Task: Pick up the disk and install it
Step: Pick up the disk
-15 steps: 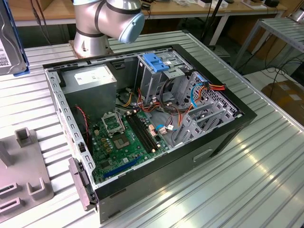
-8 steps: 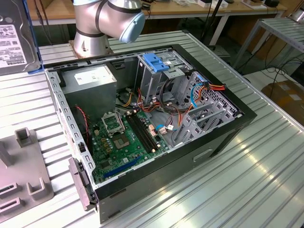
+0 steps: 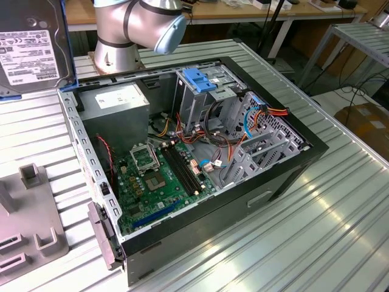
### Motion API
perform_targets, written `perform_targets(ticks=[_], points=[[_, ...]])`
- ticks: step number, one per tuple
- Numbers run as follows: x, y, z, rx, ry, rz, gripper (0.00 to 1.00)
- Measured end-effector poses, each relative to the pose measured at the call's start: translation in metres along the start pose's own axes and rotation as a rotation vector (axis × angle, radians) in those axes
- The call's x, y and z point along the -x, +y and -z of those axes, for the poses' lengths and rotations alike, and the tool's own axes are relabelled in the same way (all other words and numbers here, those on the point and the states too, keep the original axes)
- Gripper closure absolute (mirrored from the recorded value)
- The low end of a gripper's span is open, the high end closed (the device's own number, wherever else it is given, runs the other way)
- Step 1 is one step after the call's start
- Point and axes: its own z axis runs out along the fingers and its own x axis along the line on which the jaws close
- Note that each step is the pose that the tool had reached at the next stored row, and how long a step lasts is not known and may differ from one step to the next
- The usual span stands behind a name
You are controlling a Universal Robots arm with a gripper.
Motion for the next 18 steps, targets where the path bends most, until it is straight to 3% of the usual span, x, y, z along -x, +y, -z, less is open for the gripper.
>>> perform_targets(ticks=[5,7,9,10,11,15,18], points=[[0.0002,-0.0176,0.0000,0.0000,0.0001,0.000,0.63],[0.0003,-0.0284,0.0000,0.0000,0.0002,0.000,0.63],[0.0006,-0.0605,-0.0001,0.0000,0.0001,0.000,0.63],[0.0007,-0.0738,-0.0001,0.0000,0.0002,0.000,0.63],[0.0008,-0.0833,-0.0004,0.0000,0.0004,0.000,0.63],[-0.0010,-0.0869,-0.0008,0.0000,0.0006,0.000,0.63],[-0.0075,-0.0889,-0.0019,0.0001,0.0006,0.000,0.63]])
